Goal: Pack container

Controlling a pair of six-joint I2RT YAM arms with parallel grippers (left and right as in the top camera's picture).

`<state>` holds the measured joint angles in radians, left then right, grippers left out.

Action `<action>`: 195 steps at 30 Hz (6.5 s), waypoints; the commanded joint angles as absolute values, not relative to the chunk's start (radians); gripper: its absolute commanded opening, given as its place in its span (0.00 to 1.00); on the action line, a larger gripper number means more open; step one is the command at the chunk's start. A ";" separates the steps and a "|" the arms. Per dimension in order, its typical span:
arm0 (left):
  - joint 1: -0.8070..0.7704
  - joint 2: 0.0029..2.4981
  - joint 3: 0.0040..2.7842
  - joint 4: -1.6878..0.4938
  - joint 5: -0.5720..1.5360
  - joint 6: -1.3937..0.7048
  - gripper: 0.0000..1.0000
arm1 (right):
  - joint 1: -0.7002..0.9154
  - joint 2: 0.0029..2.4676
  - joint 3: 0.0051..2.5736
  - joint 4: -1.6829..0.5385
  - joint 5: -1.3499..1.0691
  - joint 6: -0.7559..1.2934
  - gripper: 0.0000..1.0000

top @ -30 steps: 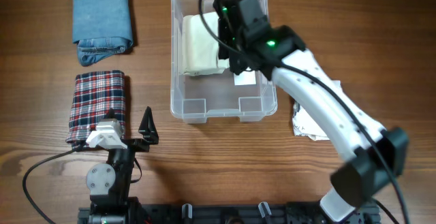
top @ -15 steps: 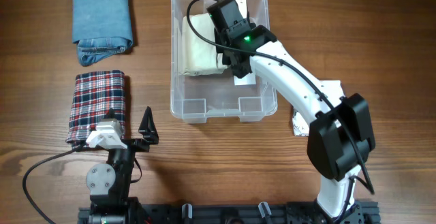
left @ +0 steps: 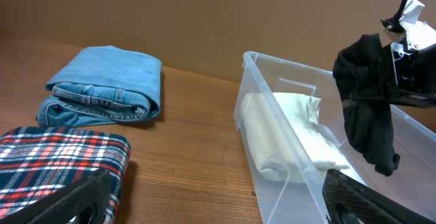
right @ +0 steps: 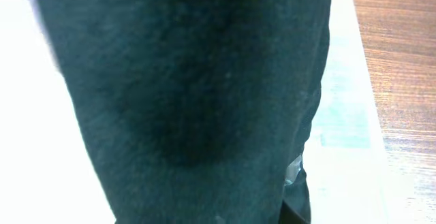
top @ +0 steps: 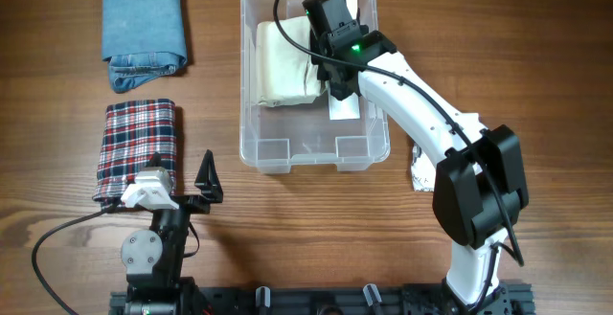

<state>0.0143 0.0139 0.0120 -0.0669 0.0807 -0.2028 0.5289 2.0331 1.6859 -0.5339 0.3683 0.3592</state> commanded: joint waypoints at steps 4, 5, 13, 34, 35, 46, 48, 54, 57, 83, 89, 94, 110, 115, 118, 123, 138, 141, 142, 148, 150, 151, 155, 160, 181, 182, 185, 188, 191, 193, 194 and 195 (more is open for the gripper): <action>0.020 0.007 0.006 -0.068 0.093 -0.190 1.00 | 0.524 2.039 1.711 -0.520 0.404 0.368 0.39; 0.020 0.007 0.006 -0.068 0.093 -0.190 1.00 | 0.524 2.039 1.711 -0.520 0.408 0.369 0.39; 0.020 0.007 0.006 -0.068 0.093 -0.190 1.00 | 0.523 2.039 1.711 -0.517 0.430 0.363 0.41; 0.020 0.007 0.006 -0.068 0.093 -0.190 1.00 | 0.523 2.040 1.711 -0.467 0.294 0.340 0.39; 0.020 0.007 0.006 -0.068 0.093 -0.190 1.00 | 0.523 2.040 1.710 -0.474 0.282 0.340 0.38; 0.020 0.007 0.006 -0.068 0.093 -0.190 1.00 | 0.523 2.094 1.706 -0.620 0.223 0.369 0.17; 0.020 0.007 0.006 -0.068 0.093 -0.190 1.00 | 0.523 2.121 1.706 -0.620 0.210 0.369 0.17; 0.020 0.007 0.006 -0.068 0.093 -0.190 1.00 | 0.523 2.178 1.706 -0.608 0.201 0.369 0.17; 0.020 0.007 0.006 -0.068 0.093 -0.190 1.00 | 0.523 2.168 1.715 -0.591 0.201 0.363 0.17; 0.020 0.007 0.006 -0.068 0.093 -0.190 1.00 | 0.317 1.555 1.866 -1.190 0.243 0.482 0.72; 0.020 0.007 0.006 -0.068 0.093 -0.190 1.00 | 0.171 1.470 1.858 -1.380 0.244 0.610 0.75; 0.020 0.007 0.006 -0.068 0.093 -0.190 1.00 | 0.078 1.441 1.838 -1.476 0.243 0.771 0.81; 0.020 0.007 0.006 -0.068 0.093 -0.190 1.00 | -0.017 1.441 1.442 -1.454 0.120 0.998 0.81; 0.020 0.007 0.006 -0.068 0.093 -0.190 1.00 | -0.017 1.442 1.236 -1.311 0.015 0.999 0.81; 0.020 0.007 0.006 -0.068 0.093 -0.190 1.00 | -0.017 1.442 1.134 -1.215 -0.035 1.000 0.82; 0.020 0.007 0.006 -0.068 0.093 -0.190 1.00 | -0.017 1.442 1.010 -1.047 -0.080 0.999 0.82; 0.020 0.007 0.006 -0.068 0.093 -0.190 1.00 | -0.017 1.501 0.862 -0.757 -0.079 0.999 0.17; 0.020 0.007 0.006 -0.068 0.093 -0.190 1.00 | -0.017 1.532 0.862 -0.739 -0.068 0.999 0.11; 0.020 0.007 0.006 -0.068 0.093 -0.190 1.00 | -0.017 1.545 0.862 -0.732 -0.066 0.998 0.10; 0.020 0.007 0.006 -0.068 0.093 -0.190 1.00 | -0.017 1.627 0.862 -0.652 -0.061 0.997 0.05; 0.020 0.007 0.006 -0.068 0.093 -0.190 1.00 | -0.017 1.645 0.862 -0.611 -0.062 0.990 0.05; 0.020 0.007 0.006 -0.068 0.093 -0.190 1.00 | -0.017 1.650 0.862 -0.595 -0.063 0.990 0.05; 0.020 0.007 0.006 -0.068 0.093 -0.190 1.00 | -0.017 1.690 0.862 -0.487 -0.069 0.955 0.08; 0.020 0.007 0.006 -0.068 0.093 -0.190 1.00 | -0.023 1.769 0.862 -0.292 -0.082 0.921 0.14; 0.020 0.007 0.006 -0.068 0.093 -0.190 1.00 | -0.253 1.828 1.568 -0.895 -0.209 0.577 0.04; 0.020 0.007 0.006 -0.068 0.093 -0.190 1.00 | -0.253 1.817 1.569 -0.954 -0.192 0.577 0.04; 0.020 0.007 0.006 -0.068 0.093 -0.190 1.00 | -0.253 1.808 1.553 -1.127 -0.172 0.579 0.04; 0.020 0.007 0.006 -0.068 0.093 -0.190 1.00 | -0.252 1.808 1.487 -1.168 -0.161 0.577 0.04; 0.020 0.007 0.006 -0.068 0.093 -0.190 1.00 | -0.253 1.808 1.373 -1.129 -0.156 0.593 0.05; 0.020 0.007 0.006 -0.068 0.093 -0.190 1.00 | -0.252 1.808 1.302 -1.068 -0.164 0.595 0.04; 0.020 0.007 0.006 -0.068 0.093 -0.190 1.00 | -0.252 1.809 1.272 -1.034 -0.165 0.594 0.04; 0.020 0.007 0.006 -0.068 0.093 -0.190 1.00 | -0.252 1.809 1.244 -0.998 -0.165 0.593 0.04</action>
